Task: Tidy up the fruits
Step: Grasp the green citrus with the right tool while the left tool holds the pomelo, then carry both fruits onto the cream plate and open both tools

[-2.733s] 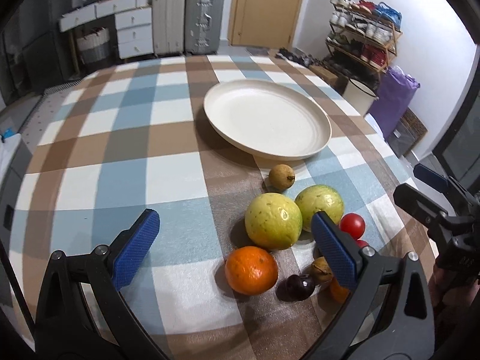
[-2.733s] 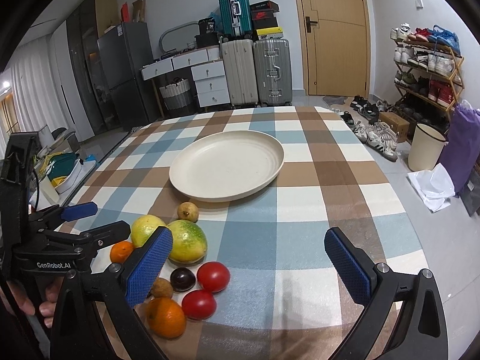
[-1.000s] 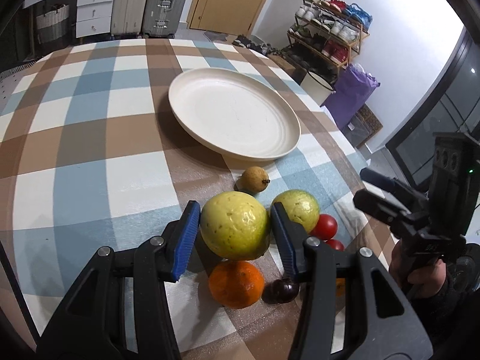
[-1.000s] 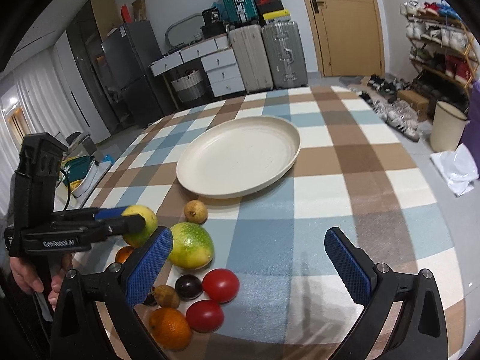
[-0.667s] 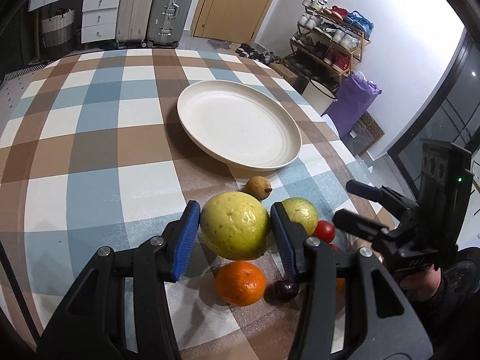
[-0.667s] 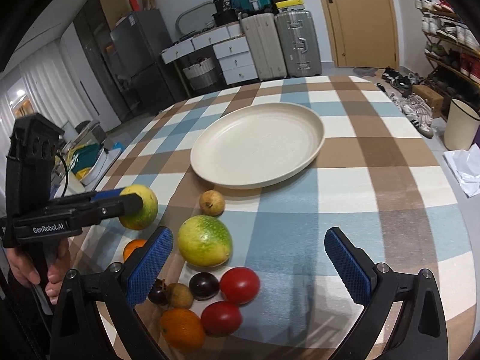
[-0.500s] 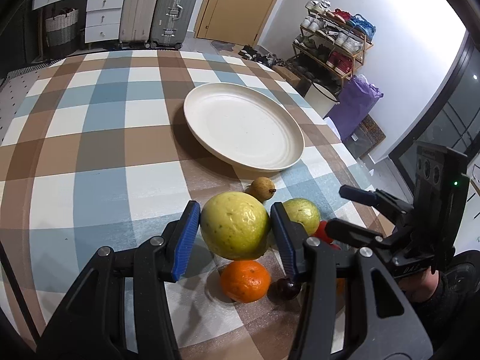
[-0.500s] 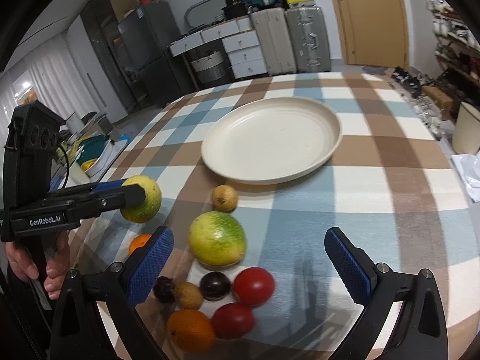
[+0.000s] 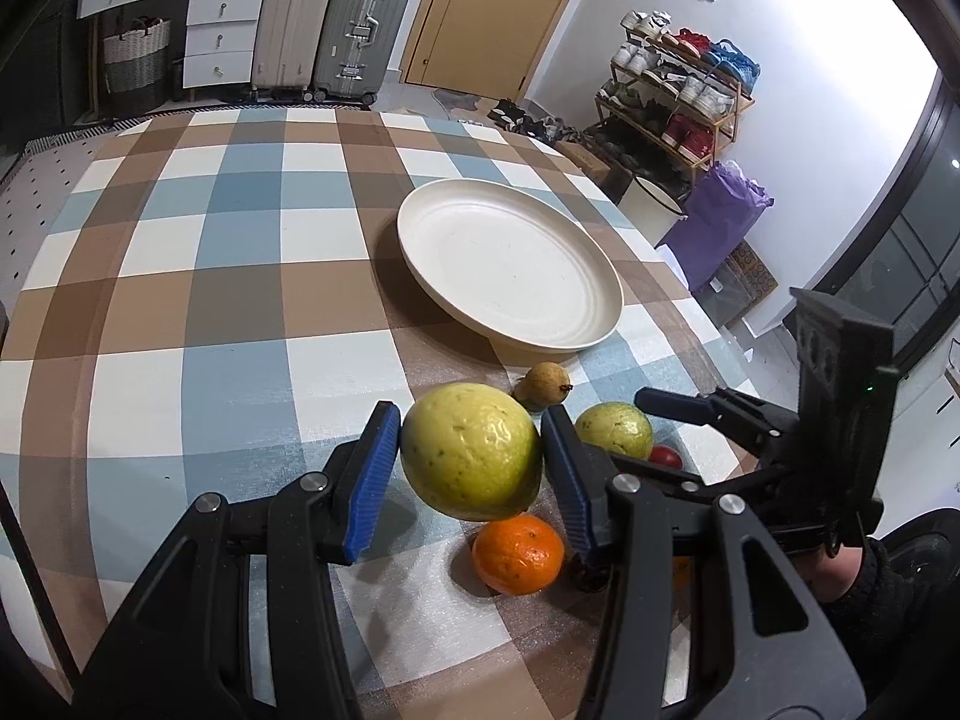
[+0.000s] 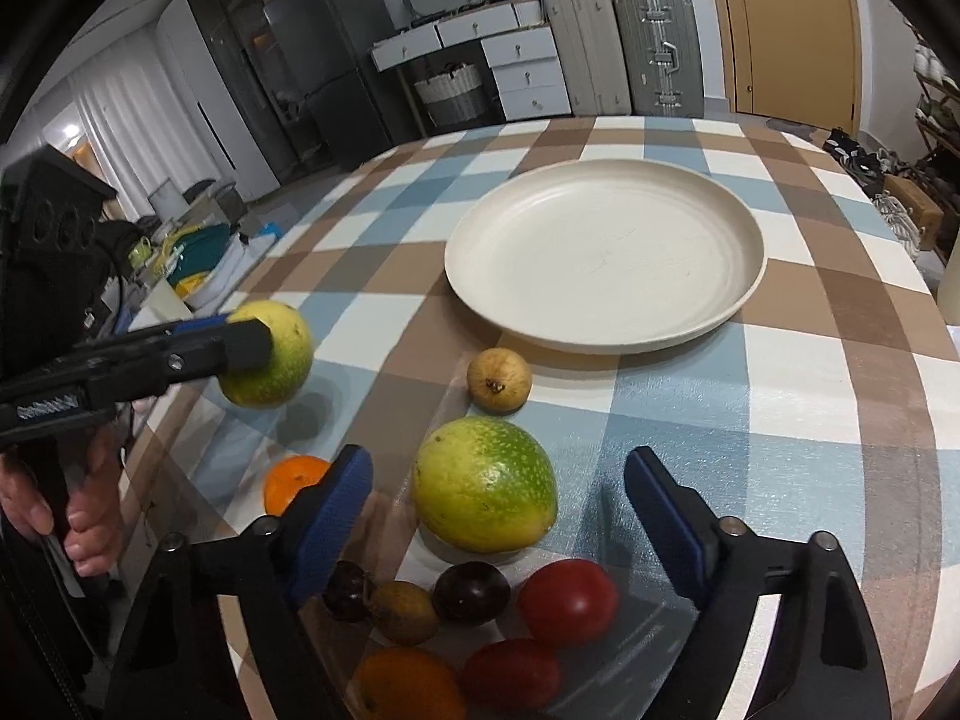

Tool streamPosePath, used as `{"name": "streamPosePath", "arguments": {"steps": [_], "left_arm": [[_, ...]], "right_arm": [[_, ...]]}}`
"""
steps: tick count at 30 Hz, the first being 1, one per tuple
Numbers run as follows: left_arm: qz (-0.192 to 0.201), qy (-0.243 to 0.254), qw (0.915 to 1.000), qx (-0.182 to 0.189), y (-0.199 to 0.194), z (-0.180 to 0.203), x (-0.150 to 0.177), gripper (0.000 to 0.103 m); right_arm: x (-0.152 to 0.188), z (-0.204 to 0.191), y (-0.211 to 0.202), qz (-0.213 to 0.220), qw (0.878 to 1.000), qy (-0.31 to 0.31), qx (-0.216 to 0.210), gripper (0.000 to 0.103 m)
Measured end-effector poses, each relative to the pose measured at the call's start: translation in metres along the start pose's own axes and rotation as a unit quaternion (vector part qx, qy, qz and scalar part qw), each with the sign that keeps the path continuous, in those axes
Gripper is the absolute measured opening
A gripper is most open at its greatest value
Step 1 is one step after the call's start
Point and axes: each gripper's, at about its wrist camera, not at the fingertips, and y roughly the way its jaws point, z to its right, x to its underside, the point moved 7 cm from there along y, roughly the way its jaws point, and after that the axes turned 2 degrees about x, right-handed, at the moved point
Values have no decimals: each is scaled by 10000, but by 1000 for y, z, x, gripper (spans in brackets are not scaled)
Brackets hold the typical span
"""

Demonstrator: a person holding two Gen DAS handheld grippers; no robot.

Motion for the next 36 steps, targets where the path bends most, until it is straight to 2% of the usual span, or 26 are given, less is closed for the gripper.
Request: {"name": "streamPosePath", "arguments": {"steps": [4,5,8,16,24,36], "left_arm": [[9,-20,10000,15,0,-2,0,46],[10,-22,10000,14,-1,-2,0,46],[15,-25,10000,13,-1,-3,-1,46],[12,-64,10000,50,-1,-3,-3,46],[8,10,10000,81,3,4,-11,46],[78,338,9993,116,12,29,-43,46]], "right_arm": [[3,1,8,-140,9999,-32,13,73],[3,2,8,-147,9999,-42,-7,64],[4,1,12,-189,9997,-8,-164,52],[5,0,10,-156,9993,31,-324,51],[-8,-2,-6,130,9993,29,-346,51],[-33,4,-26,484,9981,34,-388,51]]}}
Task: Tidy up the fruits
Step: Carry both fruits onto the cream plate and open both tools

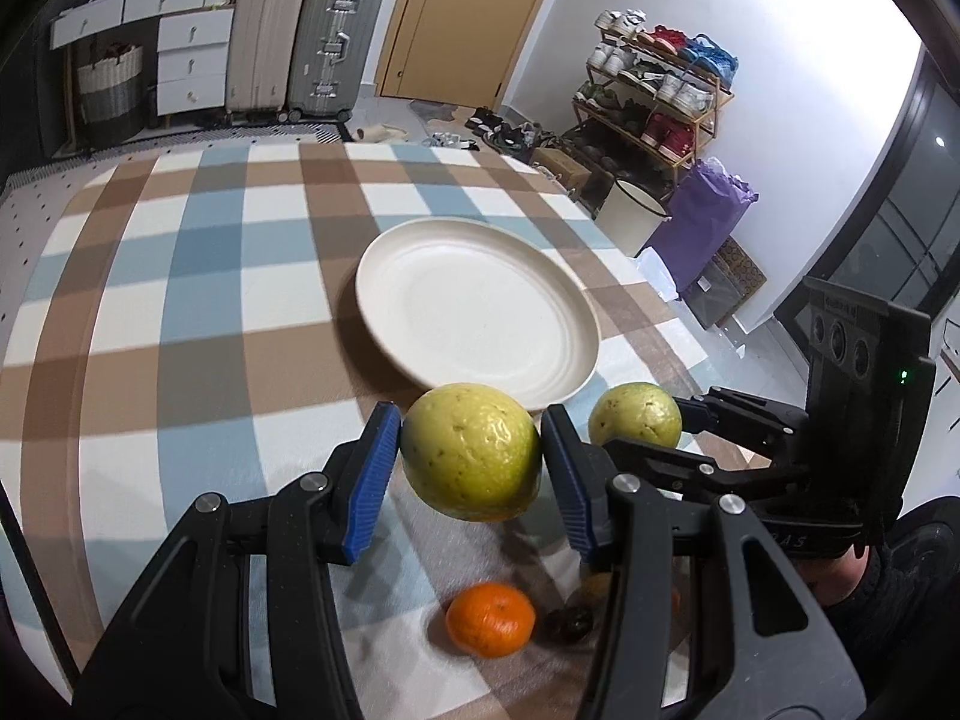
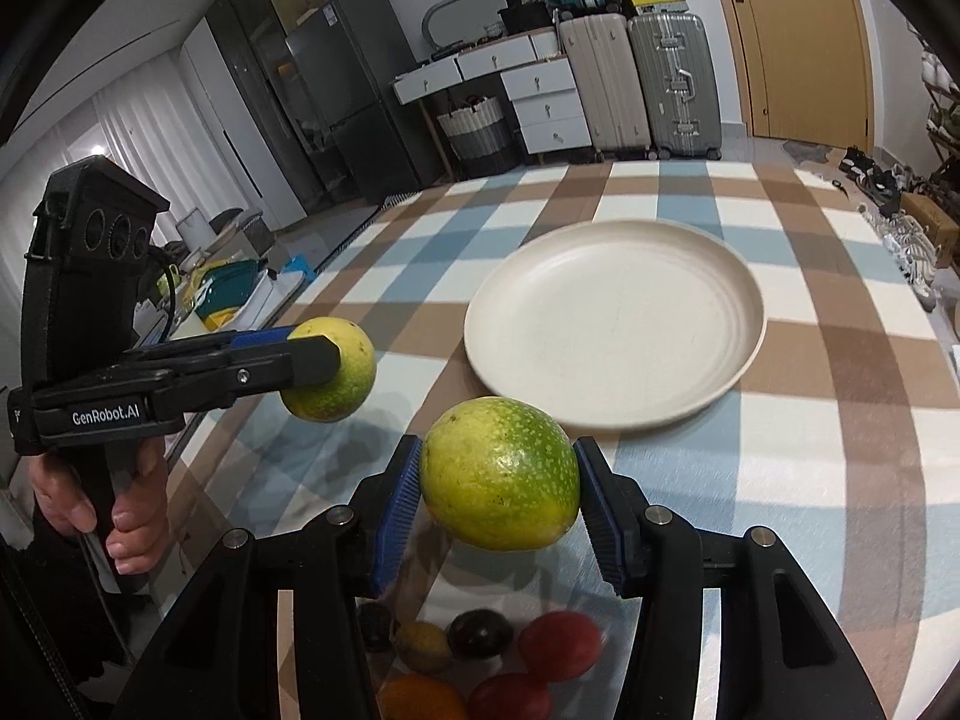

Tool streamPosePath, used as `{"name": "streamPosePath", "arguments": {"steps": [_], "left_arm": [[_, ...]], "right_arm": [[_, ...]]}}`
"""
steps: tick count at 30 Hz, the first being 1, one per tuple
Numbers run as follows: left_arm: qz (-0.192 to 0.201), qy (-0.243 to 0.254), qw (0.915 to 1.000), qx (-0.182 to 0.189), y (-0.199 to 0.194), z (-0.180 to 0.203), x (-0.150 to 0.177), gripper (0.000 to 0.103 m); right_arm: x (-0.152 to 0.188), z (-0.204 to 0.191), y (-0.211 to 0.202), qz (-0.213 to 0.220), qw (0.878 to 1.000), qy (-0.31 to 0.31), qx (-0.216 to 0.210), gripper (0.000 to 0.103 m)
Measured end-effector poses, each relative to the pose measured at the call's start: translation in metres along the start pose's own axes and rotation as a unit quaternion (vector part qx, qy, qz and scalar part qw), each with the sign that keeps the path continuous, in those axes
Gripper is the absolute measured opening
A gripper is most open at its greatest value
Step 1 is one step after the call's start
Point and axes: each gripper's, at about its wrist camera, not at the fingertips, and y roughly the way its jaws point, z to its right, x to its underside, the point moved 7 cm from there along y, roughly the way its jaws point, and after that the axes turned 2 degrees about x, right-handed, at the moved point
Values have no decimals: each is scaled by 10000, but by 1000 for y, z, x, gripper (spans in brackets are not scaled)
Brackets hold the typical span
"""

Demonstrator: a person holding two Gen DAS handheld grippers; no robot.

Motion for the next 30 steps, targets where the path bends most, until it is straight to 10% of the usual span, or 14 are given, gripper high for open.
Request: {"name": "streamPosePath", "arguments": {"steps": [30], "left_arm": [[-311,132,9993,147,95,-1,-84,46]], "right_arm": [[-90,67,27,318,9984,458,47,51]]}}
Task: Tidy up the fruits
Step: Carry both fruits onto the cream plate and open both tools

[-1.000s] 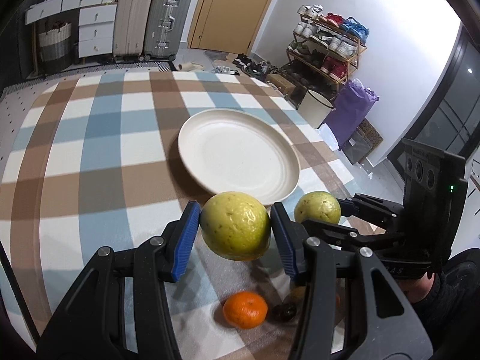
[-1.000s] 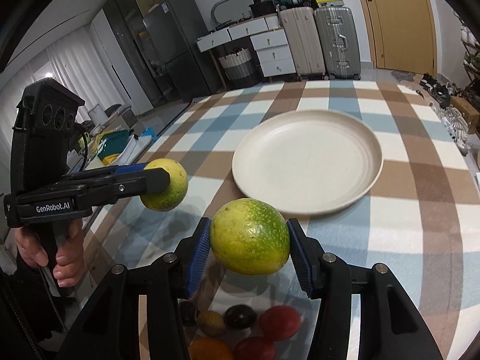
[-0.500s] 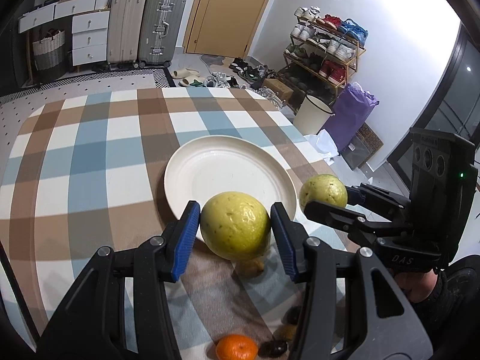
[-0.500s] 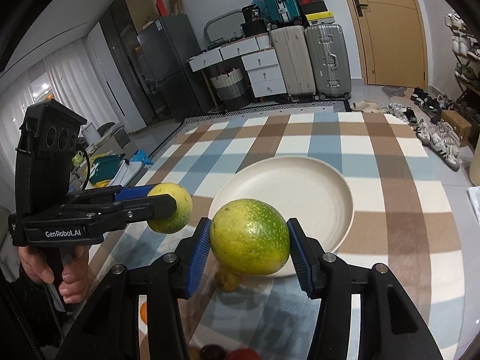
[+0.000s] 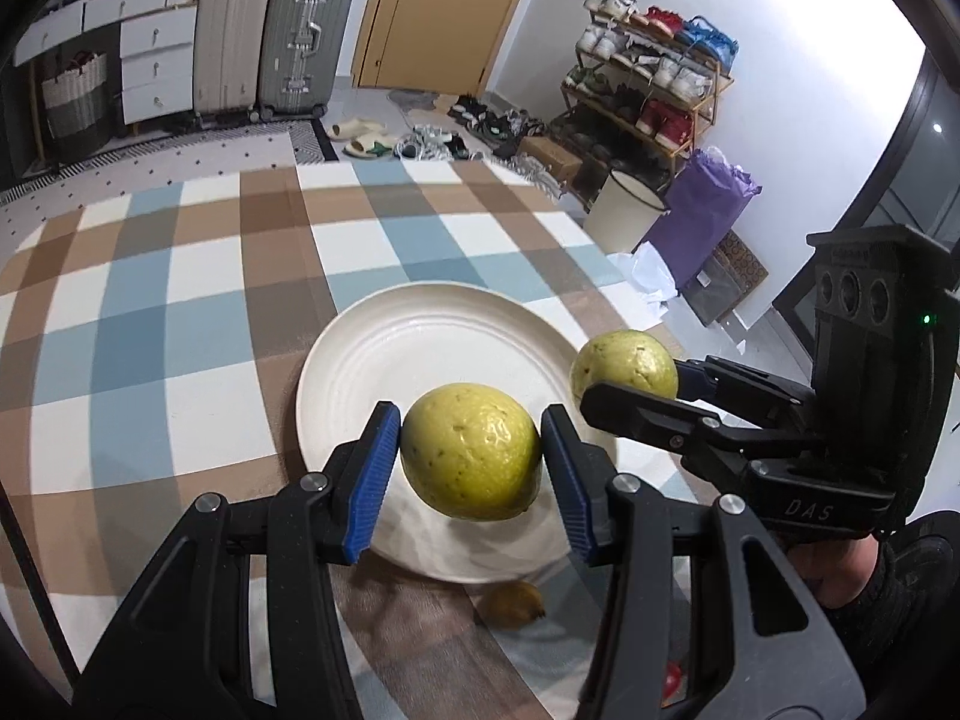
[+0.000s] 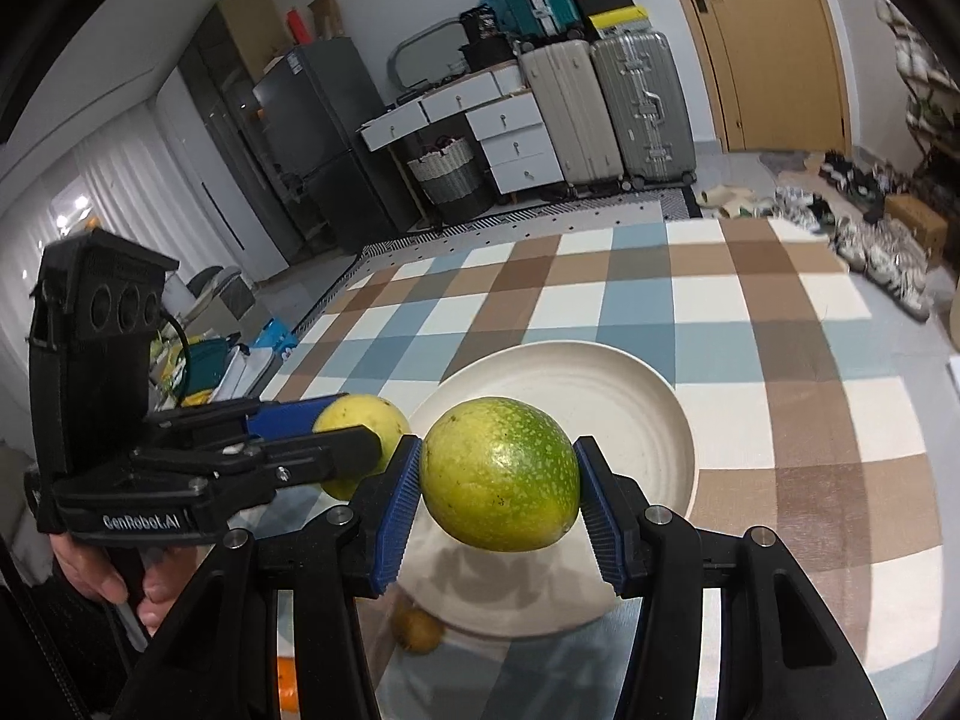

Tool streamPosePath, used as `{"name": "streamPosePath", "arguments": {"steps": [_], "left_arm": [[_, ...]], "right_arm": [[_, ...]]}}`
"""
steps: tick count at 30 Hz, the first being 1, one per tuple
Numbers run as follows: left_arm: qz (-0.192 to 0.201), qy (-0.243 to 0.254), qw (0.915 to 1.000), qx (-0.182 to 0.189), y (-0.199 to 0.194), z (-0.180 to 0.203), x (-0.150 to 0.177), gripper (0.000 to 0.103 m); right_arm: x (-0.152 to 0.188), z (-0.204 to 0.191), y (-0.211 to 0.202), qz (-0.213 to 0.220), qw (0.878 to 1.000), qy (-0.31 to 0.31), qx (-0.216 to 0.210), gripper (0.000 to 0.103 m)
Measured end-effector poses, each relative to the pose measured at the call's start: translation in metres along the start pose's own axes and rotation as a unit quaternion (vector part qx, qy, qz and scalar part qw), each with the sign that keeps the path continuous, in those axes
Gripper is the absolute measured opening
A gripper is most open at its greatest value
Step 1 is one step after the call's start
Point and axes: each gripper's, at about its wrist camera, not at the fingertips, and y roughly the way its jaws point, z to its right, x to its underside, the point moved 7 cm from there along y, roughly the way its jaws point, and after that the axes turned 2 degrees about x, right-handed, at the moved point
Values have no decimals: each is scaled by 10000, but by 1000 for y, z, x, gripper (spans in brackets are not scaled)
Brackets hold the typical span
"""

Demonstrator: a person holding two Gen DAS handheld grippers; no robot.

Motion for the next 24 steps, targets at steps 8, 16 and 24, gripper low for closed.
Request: {"name": "streamPosePath", "arguments": {"steps": [8,16,24], "left_arm": [[-290,-33,9995,75,40,-9,6,46],[-409,-88,9991,81,58,-13,8,46],[-242,25,9997,70,43,-7,2,46]], "right_arm": [[10,15,28,-238,9995,173,60,51],[21,26,43,-471,9984,222,239,52],[12,25,20,-155,9994,200,255,56]]}}
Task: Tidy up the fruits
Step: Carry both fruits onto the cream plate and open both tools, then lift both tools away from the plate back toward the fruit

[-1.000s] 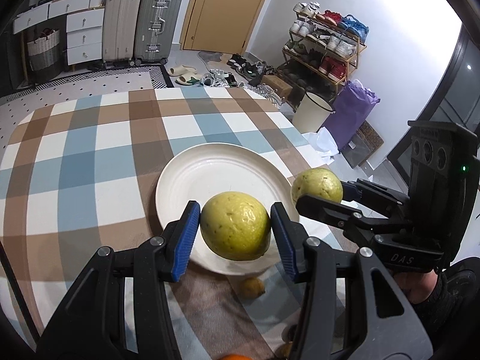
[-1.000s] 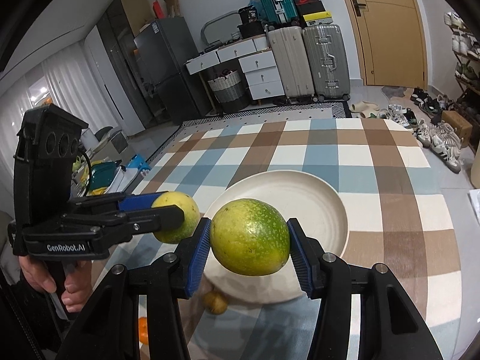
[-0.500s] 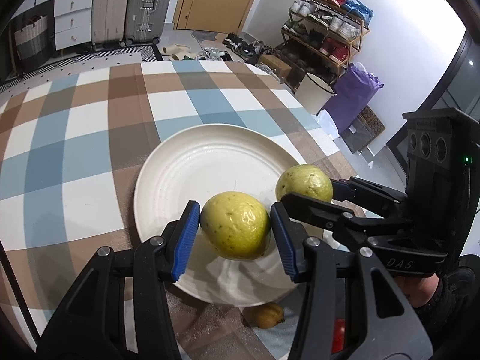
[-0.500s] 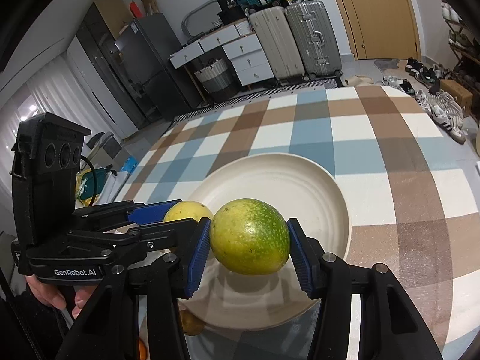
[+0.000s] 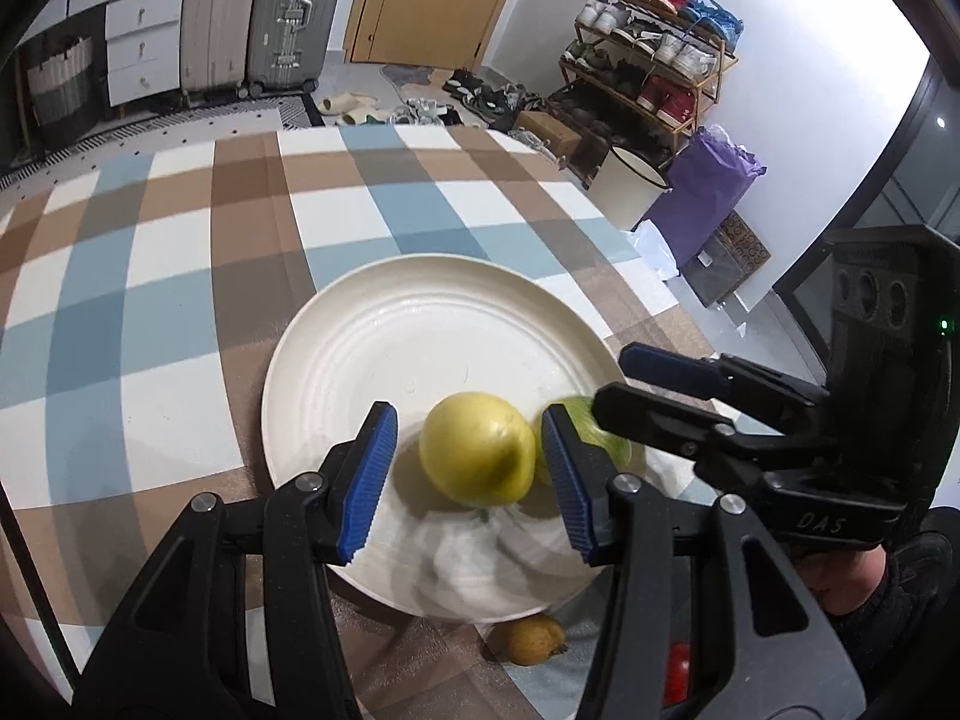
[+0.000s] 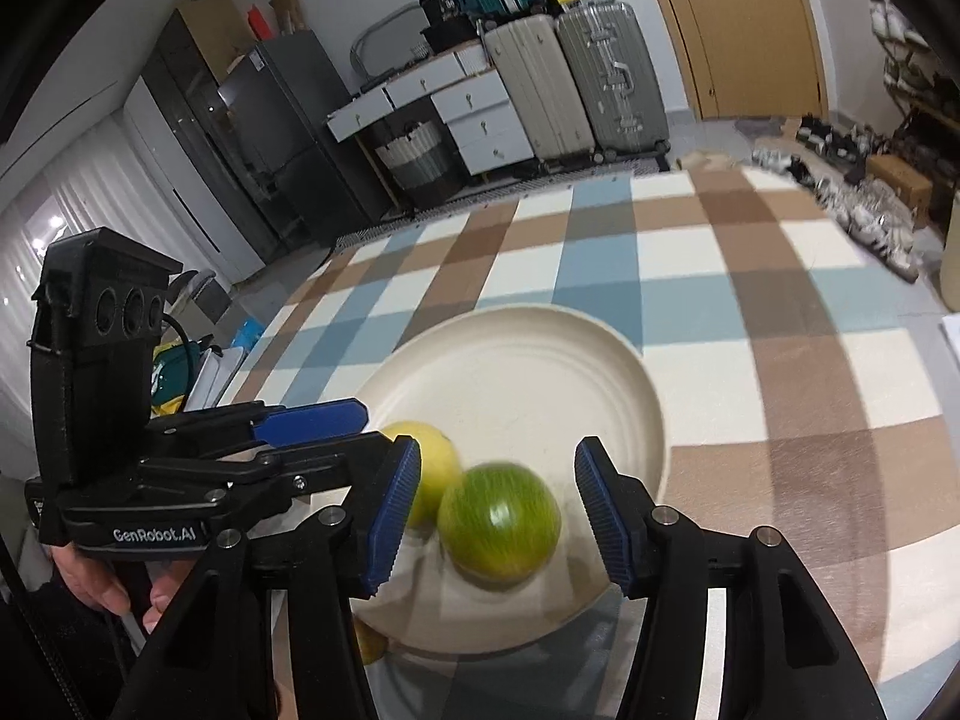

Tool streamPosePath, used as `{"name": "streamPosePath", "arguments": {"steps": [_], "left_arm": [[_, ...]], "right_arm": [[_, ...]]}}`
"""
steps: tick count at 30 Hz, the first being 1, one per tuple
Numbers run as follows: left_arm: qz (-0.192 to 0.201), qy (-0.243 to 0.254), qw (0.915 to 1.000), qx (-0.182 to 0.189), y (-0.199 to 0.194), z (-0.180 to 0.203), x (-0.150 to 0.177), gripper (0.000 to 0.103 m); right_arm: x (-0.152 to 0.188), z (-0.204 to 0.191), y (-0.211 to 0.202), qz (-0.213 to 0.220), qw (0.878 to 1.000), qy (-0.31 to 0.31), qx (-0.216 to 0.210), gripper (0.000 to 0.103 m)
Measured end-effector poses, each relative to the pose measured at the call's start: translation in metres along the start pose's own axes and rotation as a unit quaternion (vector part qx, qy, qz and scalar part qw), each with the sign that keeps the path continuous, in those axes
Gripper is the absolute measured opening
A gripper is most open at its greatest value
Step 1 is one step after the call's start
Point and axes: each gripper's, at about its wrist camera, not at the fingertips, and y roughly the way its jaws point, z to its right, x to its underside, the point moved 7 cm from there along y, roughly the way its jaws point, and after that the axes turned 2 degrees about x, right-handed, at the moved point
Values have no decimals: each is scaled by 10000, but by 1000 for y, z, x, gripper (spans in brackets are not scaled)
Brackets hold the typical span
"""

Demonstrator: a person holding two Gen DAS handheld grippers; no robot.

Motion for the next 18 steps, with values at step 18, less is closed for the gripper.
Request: {"name": "streamPosePath", "arguments": {"steps": [18], "left_arm": [[687,-184,9888,-1309,-92,-4,29,78]], "right_arm": [[4,-24,-85,748,9948,-512,465,71]]}}
